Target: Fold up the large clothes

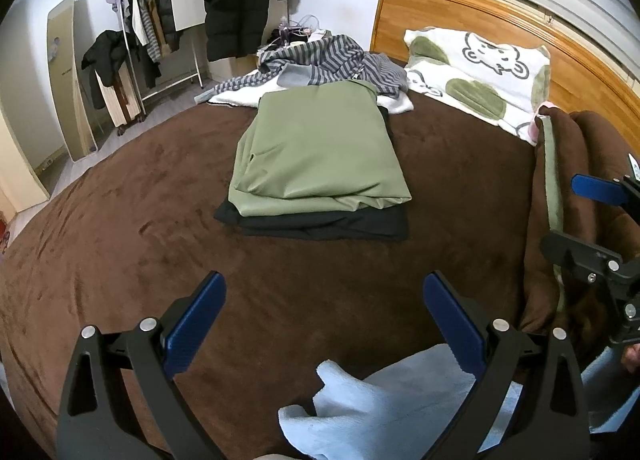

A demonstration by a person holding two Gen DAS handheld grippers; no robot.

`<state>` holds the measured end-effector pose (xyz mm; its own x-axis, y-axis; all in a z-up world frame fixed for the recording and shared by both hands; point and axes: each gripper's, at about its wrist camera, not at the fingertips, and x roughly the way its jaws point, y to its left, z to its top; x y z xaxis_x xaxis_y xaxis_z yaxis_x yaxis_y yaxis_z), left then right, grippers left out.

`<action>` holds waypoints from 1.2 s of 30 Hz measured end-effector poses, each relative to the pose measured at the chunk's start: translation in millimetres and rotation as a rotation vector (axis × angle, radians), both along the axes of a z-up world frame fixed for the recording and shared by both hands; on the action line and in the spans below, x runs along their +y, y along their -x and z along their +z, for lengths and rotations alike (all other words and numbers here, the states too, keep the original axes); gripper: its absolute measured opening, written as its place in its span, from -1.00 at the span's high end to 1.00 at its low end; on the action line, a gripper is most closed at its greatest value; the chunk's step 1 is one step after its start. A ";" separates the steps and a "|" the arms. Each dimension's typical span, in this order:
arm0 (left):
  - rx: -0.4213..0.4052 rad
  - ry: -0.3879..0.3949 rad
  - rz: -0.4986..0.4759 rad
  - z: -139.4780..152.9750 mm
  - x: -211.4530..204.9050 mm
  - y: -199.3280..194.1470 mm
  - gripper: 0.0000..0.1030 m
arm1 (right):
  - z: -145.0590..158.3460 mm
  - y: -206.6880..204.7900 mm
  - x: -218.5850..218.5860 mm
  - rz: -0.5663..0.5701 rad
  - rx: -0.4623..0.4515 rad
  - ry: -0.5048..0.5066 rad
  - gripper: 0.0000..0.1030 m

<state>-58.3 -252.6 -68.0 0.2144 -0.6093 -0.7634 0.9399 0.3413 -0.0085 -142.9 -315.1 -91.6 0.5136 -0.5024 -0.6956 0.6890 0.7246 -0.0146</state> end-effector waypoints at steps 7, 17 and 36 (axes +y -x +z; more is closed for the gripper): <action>-0.002 0.015 0.016 1.5 0.8 -0.7 -0.87 | -1.0 -0.2 -1.0 -0.002 0.000 -0.003 -0.89; -0.015 0.072 0.087 7.3 7.9 -9.7 -0.87 | -3.7 -1.1 -2.2 0.002 0.001 -0.003 -0.89; -0.052 0.070 0.069 3.3 -0.1 2.3 -0.87 | -5.3 -5.2 -12.7 0.015 -0.005 0.011 -0.89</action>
